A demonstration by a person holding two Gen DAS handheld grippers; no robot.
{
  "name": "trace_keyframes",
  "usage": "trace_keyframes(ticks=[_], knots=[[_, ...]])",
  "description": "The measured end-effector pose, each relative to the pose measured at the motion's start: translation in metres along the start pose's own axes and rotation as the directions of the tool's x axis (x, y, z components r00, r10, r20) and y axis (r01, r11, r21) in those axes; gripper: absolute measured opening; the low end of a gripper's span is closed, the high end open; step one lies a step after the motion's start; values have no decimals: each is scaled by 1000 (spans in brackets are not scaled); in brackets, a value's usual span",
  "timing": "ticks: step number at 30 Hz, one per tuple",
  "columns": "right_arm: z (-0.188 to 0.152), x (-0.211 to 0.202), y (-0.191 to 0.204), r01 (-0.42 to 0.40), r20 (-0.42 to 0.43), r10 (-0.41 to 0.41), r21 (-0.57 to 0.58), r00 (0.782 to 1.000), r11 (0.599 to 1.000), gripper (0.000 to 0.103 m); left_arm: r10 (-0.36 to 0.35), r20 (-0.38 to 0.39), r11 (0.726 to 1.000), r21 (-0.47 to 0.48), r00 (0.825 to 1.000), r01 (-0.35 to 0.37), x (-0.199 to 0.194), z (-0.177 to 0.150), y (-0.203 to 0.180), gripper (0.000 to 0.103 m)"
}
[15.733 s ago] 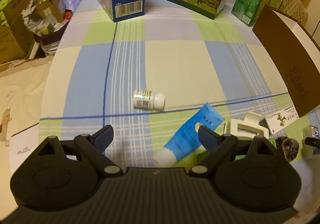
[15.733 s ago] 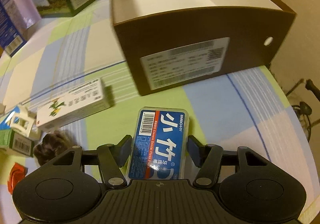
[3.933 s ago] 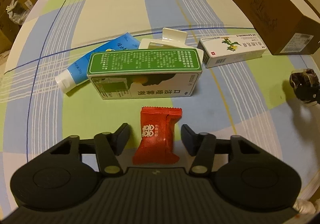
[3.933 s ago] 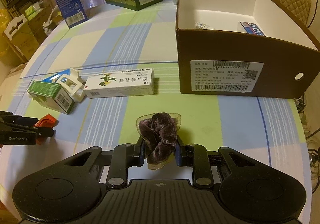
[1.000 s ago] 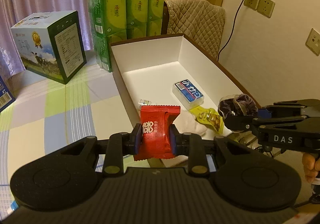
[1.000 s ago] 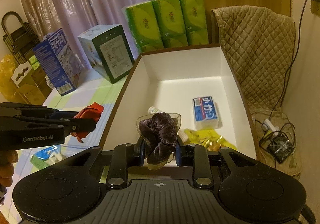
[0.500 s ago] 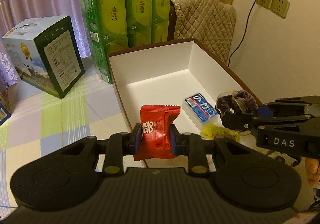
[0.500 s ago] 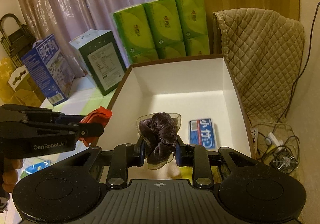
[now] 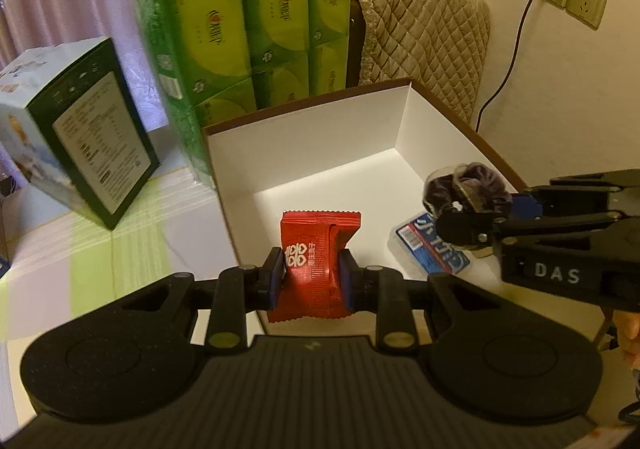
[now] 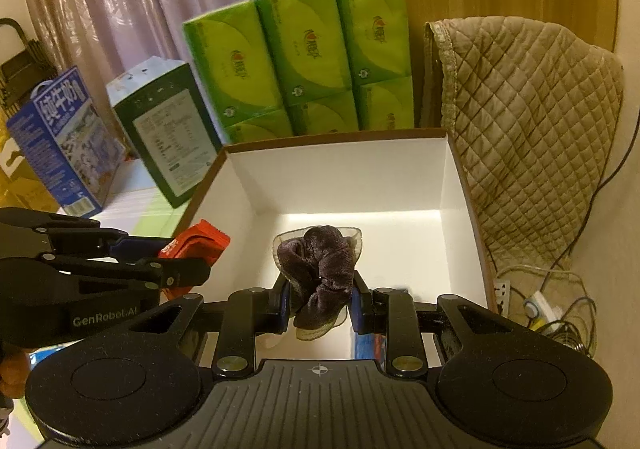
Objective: Organize objects
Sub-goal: 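Carry the red candy and brown scrunchie with both tools over the box, then release the red candy with the left tool while the right tool drops the scrunchie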
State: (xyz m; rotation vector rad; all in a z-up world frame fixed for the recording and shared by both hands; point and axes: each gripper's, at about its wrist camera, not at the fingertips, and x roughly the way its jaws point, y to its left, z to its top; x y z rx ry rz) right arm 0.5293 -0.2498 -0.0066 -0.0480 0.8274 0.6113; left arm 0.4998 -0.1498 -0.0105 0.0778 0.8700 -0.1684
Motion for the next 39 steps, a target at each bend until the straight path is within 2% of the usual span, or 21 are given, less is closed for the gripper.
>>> trace_keyframes(ticks=[15,25,27,29,32,34,36,39], knots=[[21,62,-19,49,-66,-48,14,997,999,25,9,-73,1000,28,997,-7,67,27,7,24],[26,83,-31,75,-88,-73,26,993,997,25,17,-89,999,29,996,-15,90,32,8,25],[26,82,-33,75,-85,-72,28,994,997,25,24,-81,999,39,996,-21,91,32,9,30],[27,82,-33,70,-80,-67,28,994,997,25,30,-70,999,45,997,-27,90,33,9,42],[28,81,-32,68,-66,-66,28,996,997,25,26,-69,999,40,997,-23,89,34,11,45],[29,81,-31,60,-49,-59,27,997,998,28,24,-70,999,38,997,-21,89,35,11,48],[30,81,-30,76,-37,-75,29,997,997,40,20,-68,999,37,997,-18,87,35,11,50],[31,78,-30,95,-10,-95,19,995,995,50,23,-64,999,37,998,-21,85,36,12,50]])
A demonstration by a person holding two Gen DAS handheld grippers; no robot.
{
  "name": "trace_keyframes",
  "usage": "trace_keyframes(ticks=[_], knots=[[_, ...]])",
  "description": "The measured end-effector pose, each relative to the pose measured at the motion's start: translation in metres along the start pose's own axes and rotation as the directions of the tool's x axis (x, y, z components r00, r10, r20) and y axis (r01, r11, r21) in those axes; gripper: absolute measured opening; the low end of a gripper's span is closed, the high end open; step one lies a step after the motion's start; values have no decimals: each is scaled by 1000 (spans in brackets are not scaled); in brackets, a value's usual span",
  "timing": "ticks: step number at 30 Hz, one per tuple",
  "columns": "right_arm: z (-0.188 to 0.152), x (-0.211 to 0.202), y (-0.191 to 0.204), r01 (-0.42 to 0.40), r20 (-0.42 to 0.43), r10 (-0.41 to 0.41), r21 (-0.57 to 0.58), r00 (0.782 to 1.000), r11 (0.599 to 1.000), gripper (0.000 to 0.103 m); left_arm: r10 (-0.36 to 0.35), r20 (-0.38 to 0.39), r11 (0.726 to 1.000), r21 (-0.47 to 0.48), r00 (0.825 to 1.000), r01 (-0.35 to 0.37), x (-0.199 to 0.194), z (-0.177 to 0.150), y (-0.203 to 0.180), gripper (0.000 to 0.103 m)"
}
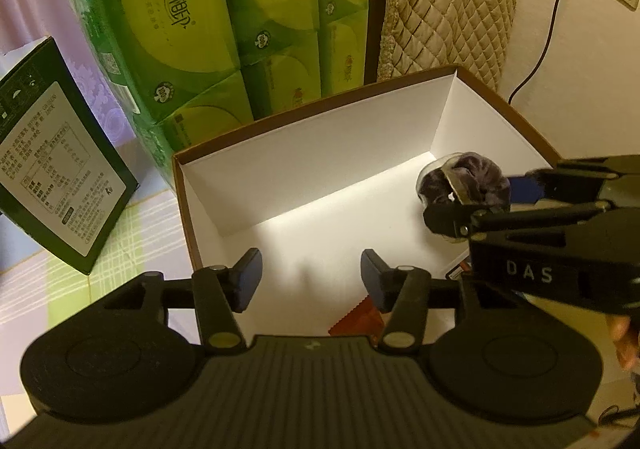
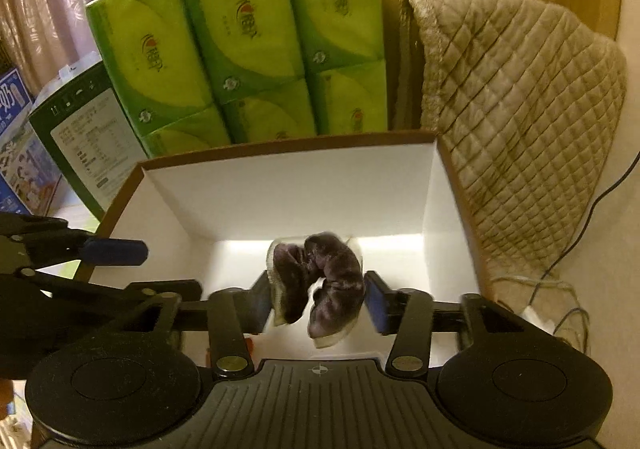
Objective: Organize objects
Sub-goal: 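Release the red candy with the left tool while the right tool drops the scrunchie, then withdraw both tools from the box toward the remaining table items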
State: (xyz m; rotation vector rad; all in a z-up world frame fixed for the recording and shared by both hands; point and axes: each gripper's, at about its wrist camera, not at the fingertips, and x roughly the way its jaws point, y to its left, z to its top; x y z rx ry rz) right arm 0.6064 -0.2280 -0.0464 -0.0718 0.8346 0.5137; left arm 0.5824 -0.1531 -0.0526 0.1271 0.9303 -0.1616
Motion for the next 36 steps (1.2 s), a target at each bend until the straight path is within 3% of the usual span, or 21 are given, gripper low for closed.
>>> trace_keyframes(ticks=[9,24,36], knots=[[-1,-15,-4,1,40,-1,1,999,1000,61,-17,15,1000,-17,1000,18,-11,0,4,59],[-18,-71,-11,-15,68,11,71,998,997,75,-73,49,997,-24,996,75,-53,-12,0,87],[-51,-132,2,-31,85,20,132,996,991,82,-85,88,993,-79,992,92,-117,-46,-3,94]])
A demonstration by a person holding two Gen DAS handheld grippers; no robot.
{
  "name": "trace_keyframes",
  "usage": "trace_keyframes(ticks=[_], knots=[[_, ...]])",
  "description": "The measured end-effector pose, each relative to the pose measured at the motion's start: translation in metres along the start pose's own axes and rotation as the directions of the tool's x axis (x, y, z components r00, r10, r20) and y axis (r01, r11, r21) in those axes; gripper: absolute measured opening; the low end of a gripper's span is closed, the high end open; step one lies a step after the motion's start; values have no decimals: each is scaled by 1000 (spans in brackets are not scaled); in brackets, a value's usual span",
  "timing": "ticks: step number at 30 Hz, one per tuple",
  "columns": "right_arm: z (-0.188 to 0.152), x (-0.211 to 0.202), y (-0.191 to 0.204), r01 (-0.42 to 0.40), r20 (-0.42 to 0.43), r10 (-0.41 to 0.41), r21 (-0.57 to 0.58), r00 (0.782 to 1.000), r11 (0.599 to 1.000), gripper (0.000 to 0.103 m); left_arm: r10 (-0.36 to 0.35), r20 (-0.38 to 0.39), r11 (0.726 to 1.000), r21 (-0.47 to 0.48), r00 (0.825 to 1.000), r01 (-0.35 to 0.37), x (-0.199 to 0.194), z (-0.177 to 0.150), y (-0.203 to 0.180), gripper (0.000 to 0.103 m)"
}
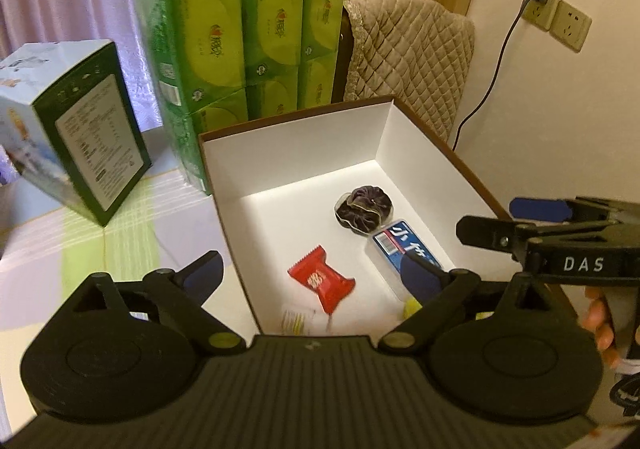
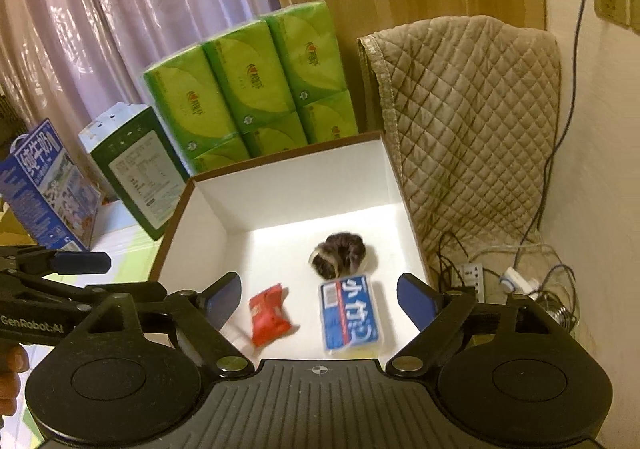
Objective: Organize objects
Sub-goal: 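Withdraw both tools from the box toward the remaining table items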
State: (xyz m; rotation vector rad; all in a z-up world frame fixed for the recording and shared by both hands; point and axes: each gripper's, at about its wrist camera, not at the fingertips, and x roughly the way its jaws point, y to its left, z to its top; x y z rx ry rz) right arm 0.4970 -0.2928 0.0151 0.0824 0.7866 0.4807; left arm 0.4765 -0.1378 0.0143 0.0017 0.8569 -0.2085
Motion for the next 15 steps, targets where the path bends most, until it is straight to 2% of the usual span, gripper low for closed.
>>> trace_keyframes(ticks=[15], knots=[[-46,-64,39,-37,-11,37,-22,999,999,83,27,45,996,-92,999,-23,-86,-49,7,94]])
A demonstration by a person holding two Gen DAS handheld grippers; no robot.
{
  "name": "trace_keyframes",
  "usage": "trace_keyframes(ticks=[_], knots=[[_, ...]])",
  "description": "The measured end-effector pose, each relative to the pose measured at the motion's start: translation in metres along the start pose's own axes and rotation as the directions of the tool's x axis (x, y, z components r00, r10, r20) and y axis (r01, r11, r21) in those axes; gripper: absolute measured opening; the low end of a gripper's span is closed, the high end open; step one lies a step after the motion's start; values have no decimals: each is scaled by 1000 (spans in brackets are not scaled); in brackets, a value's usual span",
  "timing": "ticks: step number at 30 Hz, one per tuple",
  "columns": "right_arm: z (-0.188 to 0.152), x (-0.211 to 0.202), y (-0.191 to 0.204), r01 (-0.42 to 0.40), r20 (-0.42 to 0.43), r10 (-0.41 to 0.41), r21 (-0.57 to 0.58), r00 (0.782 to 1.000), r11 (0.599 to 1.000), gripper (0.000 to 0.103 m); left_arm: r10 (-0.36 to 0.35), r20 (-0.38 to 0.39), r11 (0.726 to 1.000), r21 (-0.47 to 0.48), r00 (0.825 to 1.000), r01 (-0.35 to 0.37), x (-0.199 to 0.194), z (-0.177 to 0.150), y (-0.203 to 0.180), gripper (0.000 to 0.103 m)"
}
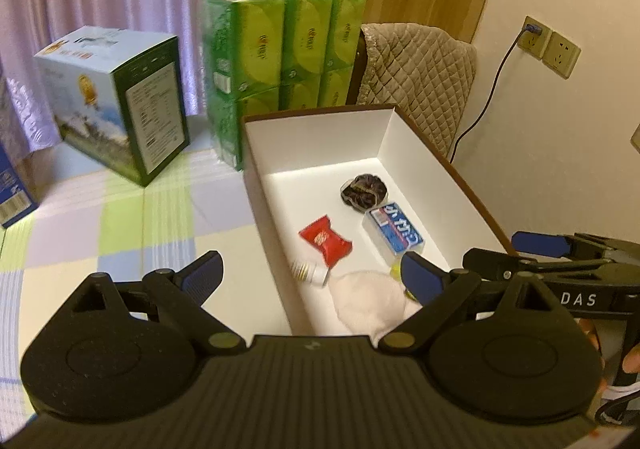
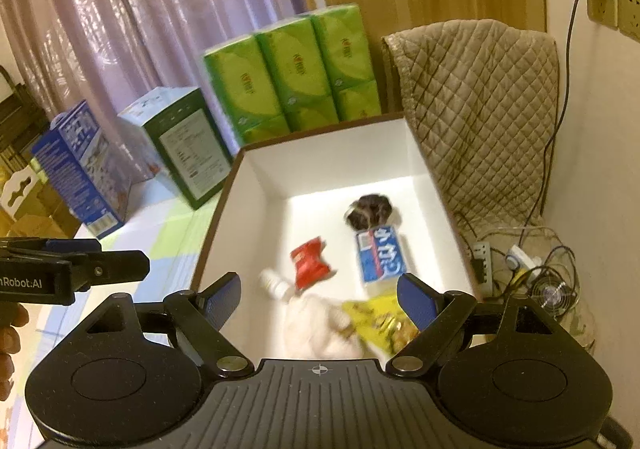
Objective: Organize objects
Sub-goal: 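Withdraw both tools from the box toward the remaining table items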
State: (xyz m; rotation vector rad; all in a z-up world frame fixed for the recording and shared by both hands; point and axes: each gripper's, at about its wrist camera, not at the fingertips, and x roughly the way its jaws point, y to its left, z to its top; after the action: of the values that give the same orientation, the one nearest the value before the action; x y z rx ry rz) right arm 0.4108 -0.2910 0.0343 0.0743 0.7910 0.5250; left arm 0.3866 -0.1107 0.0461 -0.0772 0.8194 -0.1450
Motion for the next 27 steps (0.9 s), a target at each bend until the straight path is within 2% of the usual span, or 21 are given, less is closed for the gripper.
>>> trace_keyframes(ticks=[11,27], knots=[[-33,-27,32,-17,-12,17,-5,1000,1000,83,18,-7,999,-37,1000,-18,-46,-43,18,94],[-88,-28,99,-131,-110,122,-72,986,989,83,93,-66,987,-126,994,-100,-100,-123,75,94]])
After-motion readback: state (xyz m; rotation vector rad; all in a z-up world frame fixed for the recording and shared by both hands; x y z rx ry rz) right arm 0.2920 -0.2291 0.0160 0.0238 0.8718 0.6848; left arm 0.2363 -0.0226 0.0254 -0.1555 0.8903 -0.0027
